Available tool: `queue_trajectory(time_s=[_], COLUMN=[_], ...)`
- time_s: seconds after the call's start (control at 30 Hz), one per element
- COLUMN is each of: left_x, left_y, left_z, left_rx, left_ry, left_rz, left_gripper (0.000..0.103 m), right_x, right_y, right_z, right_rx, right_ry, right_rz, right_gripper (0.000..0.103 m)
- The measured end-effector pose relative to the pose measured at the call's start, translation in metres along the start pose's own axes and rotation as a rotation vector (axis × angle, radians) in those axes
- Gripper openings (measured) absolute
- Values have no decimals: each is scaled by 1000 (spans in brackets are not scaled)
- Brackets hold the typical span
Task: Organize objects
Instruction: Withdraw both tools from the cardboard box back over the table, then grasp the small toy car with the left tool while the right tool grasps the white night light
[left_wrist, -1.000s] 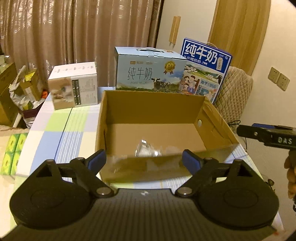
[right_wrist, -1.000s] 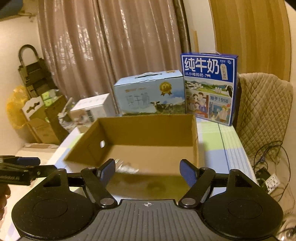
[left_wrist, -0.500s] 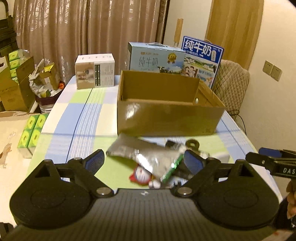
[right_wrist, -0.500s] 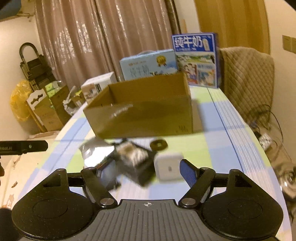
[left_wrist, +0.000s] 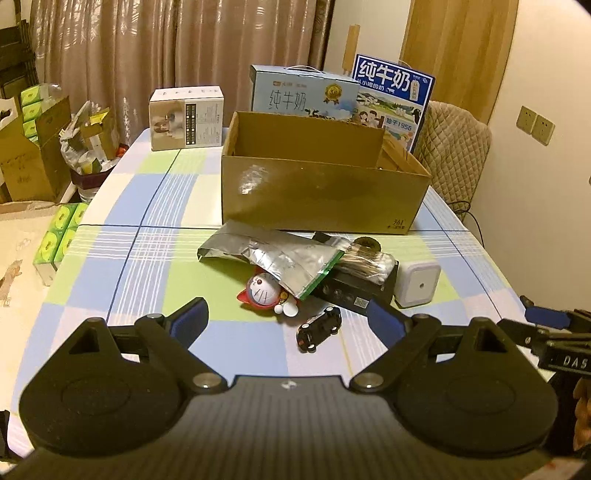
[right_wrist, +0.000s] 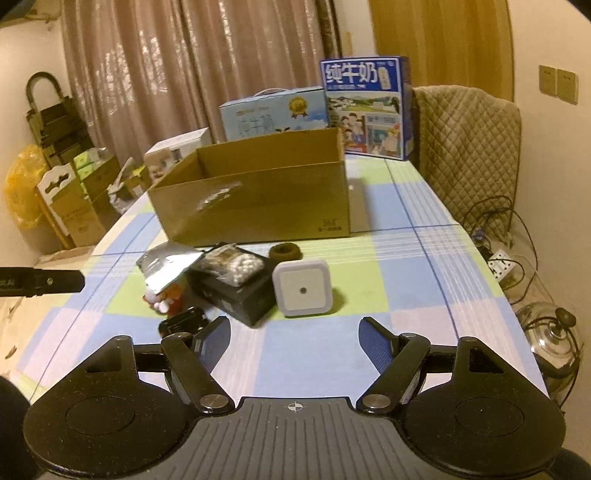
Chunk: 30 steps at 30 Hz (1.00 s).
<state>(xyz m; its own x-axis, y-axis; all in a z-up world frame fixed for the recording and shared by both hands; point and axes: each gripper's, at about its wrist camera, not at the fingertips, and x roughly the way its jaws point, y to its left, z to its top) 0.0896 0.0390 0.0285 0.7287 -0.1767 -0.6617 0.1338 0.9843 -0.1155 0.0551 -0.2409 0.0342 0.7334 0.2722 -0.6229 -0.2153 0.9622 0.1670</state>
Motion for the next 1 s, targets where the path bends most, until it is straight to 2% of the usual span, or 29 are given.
queue_trajectory(time_s=[0.33,0.53,0.7,1.0], left_x=[8,25,38,82], left_y=[-7,-9,-14,-19], left_z=[-2,-12,-16,-19], left_rx=[47,126,201,279], left_ry=[15,52,81,131], left_rz=[14,-88,-132,-152], left_gripper=[91,87,83,62], right_x=[12,16,23,61], right_y=[-2,0,-3,-13], right_z=[3,2,1,2], right_rx=[-12,-41,-35,-59], right_ry=[-1,2,4,31], right_rz=[2,-11,-13,-2], right_gripper=[74,74,74,74])
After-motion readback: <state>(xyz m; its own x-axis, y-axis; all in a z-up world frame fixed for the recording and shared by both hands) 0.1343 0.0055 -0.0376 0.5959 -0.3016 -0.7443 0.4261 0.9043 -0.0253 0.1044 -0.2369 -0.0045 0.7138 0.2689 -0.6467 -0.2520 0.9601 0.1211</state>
